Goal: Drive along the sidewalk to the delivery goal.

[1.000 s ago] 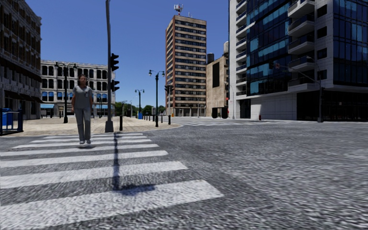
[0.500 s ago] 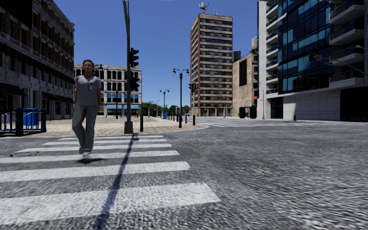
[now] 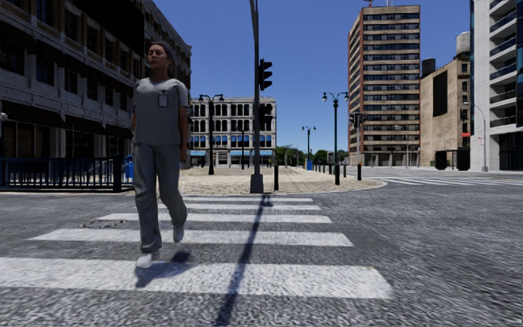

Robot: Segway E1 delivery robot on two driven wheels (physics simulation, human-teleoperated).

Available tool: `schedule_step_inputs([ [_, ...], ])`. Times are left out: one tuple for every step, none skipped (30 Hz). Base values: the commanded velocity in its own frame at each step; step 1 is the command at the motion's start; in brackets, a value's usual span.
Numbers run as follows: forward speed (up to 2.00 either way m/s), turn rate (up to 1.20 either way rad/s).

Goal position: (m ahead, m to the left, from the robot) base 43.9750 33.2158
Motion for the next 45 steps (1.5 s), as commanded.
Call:
schedule_step_inputs([
  [2.00, 0.00],
  [2.00, 0.00],
  [2.00, -0.97],
  [2.00, -1.20],
  [2.00, -1.20],
  [2.00, -1.20],
  [2.00, -1.20],
  [2.00, -1.20],
  [2.00, -1.20],
  [2.00, 0.00],
  [2.00, 0.00],
  [2.00, 0.00],
  [2.00, 0.00],
  [2.00, 0.00],
  [2.00, 0.00],
  [2.00, 0.00],
  [2.00, 0.00],
  [2.00, 0.00],
  [2.00, 0.34],
  [2.00, 0.84],
  [2.00, 0.84],
  [2.00, 1.20],
  [2.00, 1.20],
  [2.00, 1.20],
  [2.00, 1.20],
  [2.00, 1.20],
  [2.00, 1.20],
  [2.00, 1.20],
  [2.00, 1.20],
  [2.00, 1.20],
  [2.00, 1.09],
  [2.00, 0.93],
  [2.00, 0.85],
  [2.00, 0.43],
  [2.00, 0.43],
  [2.00, 0.00],
  [2.00, 0.00],
  [2.00, 0.00],
  [2.00, 0.00],
  [2.00, 0.00],
  [2.00, 0.00],
  [2.00, 0.00],
  [2.00, 0.00],
  [2.00, 0.00],
  [2.00, 0.00],
])
